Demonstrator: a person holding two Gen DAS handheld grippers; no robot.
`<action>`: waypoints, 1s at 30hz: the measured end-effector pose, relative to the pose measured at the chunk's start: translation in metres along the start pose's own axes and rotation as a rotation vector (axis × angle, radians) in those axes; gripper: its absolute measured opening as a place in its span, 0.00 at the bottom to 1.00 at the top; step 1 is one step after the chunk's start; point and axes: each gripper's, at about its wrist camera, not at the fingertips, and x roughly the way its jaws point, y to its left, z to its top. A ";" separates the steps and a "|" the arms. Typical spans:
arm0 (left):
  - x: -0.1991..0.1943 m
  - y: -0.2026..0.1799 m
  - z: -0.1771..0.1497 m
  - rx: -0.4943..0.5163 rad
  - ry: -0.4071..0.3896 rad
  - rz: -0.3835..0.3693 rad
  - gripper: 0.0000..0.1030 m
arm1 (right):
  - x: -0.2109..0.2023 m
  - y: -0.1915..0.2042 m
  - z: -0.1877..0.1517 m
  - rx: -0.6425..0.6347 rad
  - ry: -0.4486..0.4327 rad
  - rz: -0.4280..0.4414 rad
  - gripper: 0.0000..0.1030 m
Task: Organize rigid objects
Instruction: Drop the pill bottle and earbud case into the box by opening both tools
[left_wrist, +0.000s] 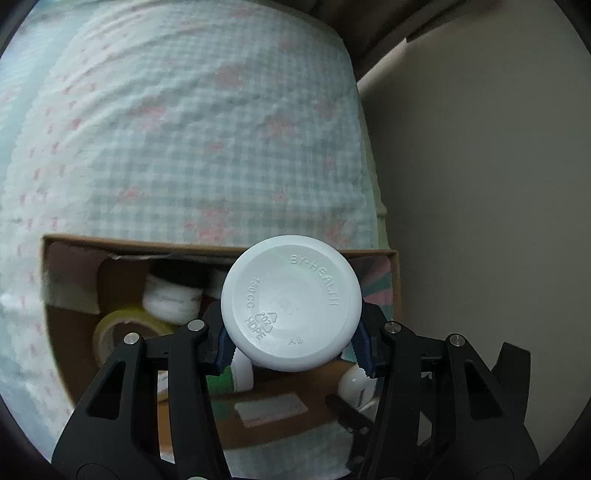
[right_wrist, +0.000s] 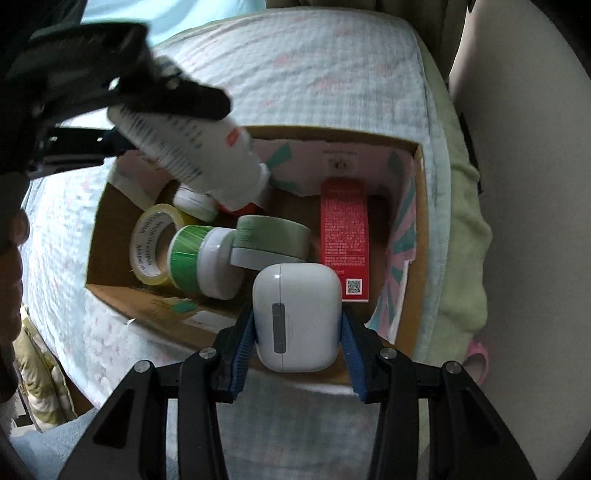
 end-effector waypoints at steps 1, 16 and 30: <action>0.004 -0.001 0.002 0.004 0.006 0.002 0.45 | 0.003 -0.002 0.001 0.007 0.001 0.010 0.40; 0.007 0.006 0.004 0.063 0.031 0.049 1.00 | 0.019 0.005 -0.007 0.027 -0.049 0.068 1.00; -0.043 0.016 -0.015 0.067 0.012 0.124 1.00 | 0.010 0.002 -0.003 0.089 -0.075 0.045 1.00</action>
